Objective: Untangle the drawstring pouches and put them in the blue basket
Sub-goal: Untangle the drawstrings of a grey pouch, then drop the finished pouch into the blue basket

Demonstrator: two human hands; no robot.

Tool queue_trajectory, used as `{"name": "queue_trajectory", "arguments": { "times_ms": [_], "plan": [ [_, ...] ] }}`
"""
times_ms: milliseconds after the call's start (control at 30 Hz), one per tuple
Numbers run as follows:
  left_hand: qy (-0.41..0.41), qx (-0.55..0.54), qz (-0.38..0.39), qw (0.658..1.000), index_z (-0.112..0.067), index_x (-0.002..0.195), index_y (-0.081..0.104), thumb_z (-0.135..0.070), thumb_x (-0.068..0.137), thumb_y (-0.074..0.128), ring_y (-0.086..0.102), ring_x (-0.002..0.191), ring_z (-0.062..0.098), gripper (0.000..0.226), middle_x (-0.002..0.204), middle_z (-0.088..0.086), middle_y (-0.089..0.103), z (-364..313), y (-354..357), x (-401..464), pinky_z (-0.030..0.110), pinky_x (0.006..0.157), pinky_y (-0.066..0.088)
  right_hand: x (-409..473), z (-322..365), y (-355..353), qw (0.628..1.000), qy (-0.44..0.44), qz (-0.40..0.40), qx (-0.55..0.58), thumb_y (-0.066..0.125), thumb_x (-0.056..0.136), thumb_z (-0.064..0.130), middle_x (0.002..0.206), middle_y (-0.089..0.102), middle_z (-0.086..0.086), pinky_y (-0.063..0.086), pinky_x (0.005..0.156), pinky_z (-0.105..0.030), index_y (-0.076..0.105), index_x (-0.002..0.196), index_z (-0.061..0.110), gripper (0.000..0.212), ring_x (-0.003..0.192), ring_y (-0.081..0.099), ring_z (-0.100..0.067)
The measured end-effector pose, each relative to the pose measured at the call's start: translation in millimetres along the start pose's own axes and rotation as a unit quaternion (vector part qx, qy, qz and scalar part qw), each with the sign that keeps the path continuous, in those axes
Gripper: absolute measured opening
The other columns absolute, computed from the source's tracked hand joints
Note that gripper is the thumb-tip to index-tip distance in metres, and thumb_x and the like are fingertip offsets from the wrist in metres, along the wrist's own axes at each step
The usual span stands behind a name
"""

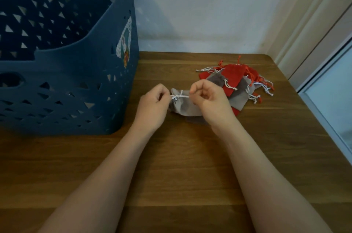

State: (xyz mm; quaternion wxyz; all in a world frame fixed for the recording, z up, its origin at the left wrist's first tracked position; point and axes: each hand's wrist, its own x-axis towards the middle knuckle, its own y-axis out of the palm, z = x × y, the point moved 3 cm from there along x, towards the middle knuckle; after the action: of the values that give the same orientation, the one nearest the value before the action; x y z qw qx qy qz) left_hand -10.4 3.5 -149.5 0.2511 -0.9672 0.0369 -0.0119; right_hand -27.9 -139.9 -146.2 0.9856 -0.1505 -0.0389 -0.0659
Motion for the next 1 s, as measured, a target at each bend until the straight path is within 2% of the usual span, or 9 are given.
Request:
{"name": "queue_trajectory", "arguments": {
  "times_ms": [100, 233, 333, 400, 533, 667, 767, 900, 1000],
  "plan": [
    [0.01, -0.096, -0.013, 0.995, -0.02, 0.079, 0.054, -0.022, 0.096, 0.045, 0.054, 0.061, -0.004, 0.019, 0.076, -0.005, 0.058, -3.8, -0.7, -3.3, 0.02, 0.06, 0.044, -2.1, 0.5, -1.2, 0.999, 0.01, 0.031, 0.032, 0.051, 0.093, 0.012, 0.075, 0.057, 0.008, 0.045, 0.067, -0.02, 0.059, 0.095, 0.026, 0.016, 0.069, 0.055, -0.001],
    [0.104, -0.189, -0.031, 0.976, -0.018, 0.084, 0.053, -0.014, 0.095, 0.047, 0.058, 0.071, 0.005, 0.013, 0.079, -0.004, 0.058, -21.5, -10.3, -7.5, 0.02, 0.066, 0.049, -2.8, 14.3, 6.3, 0.986, -0.051, 0.115, 0.114, 0.053, 0.093, 0.02, 0.098, 0.062, 0.008, 0.05, 0.072, -0.017, 0.053, 0.113, 0.024, 0.021, 0.086, 0.062, 0.002],
    [0.166, -0.243, -0.027, 0.955, -0.014, 0.083, 0.053, -0.005, 0.094, 0.048, 0.057, 0.072, -0.001, 0.015, 0.076, -0.008, 0.058, -44.1, -22.1, -12.0, 0.013, 0.067, 0.046, 3.5, 37.5, 8.7, 0.986, -0.141, 0.031, 0.087, 0.06, 0.088, 0.015, 0.105, 0.063, -0.002, 0.053, 0.083, -0.031, 0.054, 0.108, 0.024, 0.023, 0.095, 0.063, -0.013],
    [0.208, -0.247, -0.029, 0.946, -0.016, 0.088, 0.054, -0.002, 0.092, 0.05, 0.06, 0.081, 0.001, 0.015, 0.084, -0.008, 0.059, -59.0, -27.6, -18.0, 0.016, 0.075, 0.047, 8.2, 54.5, 5.9, 0.978, -0.151, -0.02, 0.141, 0.058, 0.089, 0.007, 0.091, 0.063, -0.001, 0.051, 0.07, -0.021, 0.055, 0.099, 0.018, 0.015, 0.079, 0.062, -0.006],
    [0.339, -0.169, -0.126, 0.917, -0.025, 0.11, 0.046, -0.012, 0.085, 0.051, 0.052, 0.113, 0.012, 0.029, 0.113, -0.003, 0.053, -77.1, -43.6, -34.7, 0.03, 0.1, 0.041, 17.1, 94.7, 7.6, 0.968, -0.176, -0.01, 0.18, 0.055, 0.089, -0.001, 0.079, 0.058, 0.002, 0.043, 0.06, -0.012, 0.052, 0.092, 0.014, 0.016, 0.068, 0.057, 0.0],
    [0.454, -0.19, -0.177, 0.852, -0.015, 0.107, 0.048, 0.003, 0.084, 0.045, 0.052, 0.109, 0.025, 0.03, 0.108, 0.009, 0.052, -92.2, -76.4, -50.0, 0.042, 0.099, 0.042, 27.9, 142.6, 23.2, 0.966, -0.249, 0.008, 0.068, 0.058, 0.087, 0.003, 0.089, 0.059, -0.006, 0.049, 0.072, -0.024, 0.054, 0.1, 0.015, 0.019, 0.082, 0.06, -0.013],
    [0.431, -0.213, -0.182, 0.858, -0.015, 0.104, 0.05, 0.001, 0.085, 0.044, 0.053, 0.107, 0.024, 0.026, 0.105, 0.008, 0.053, -96.7, -98.1, -53.5, 0.04, 0.096, 0.044, 36.5, 175.2, 48.1, 0.96, -0.28, 0.009, -0.008, 0.054, 0.085, 0.002, 0.091, 0.058, 0.002, 0.049, 0.077, -0.024, 0.054, 0.105, 0.014, 0.023, 0.084, 0.057, -0.011],
    [0.317, -0.275, -0.16, 0.893, -0.017, 0.101, 0.053, -0.004, 0.086, 0.047, 0.055, 0.105, 0.009, 0.021, 0.105, 0.0, 0.057, -99.6, -111.3, -51.1, 0.021, 0.093, 0.044, 46.9, 198.1, 77.2, 0.958, -0.249, 0.065, -0.123, 0.044, 0.095, 0.004, 0.079, 0.059, -0.002, 0.048, 0.059, -0.013, 0.06, 0.099, 0.008, 0.017, 0.073, 0.056, -0.013],
    [0.278, -0.282, -0.148, 0.906, -0.022, 0.1, 0.054, -0.006, 0.088, 0.048, 0.056, 0.1, 0.002, 0.021, 0.102, -0.006, 0.058, -98.6, -116.6, -52.8, 0.014, 0.086, 0.043, 46.8, 186.6, 83.3, 0.949, -0.256, 0.062, -0.173, 0.041, 0.091, -0.009, 0.117, 0.057, -0.021, 0.043, 0.077, -0.006, 0.046, 0.129, -0.006, 0.038, 0.106, 0.055, -0.031]
  ]
}}
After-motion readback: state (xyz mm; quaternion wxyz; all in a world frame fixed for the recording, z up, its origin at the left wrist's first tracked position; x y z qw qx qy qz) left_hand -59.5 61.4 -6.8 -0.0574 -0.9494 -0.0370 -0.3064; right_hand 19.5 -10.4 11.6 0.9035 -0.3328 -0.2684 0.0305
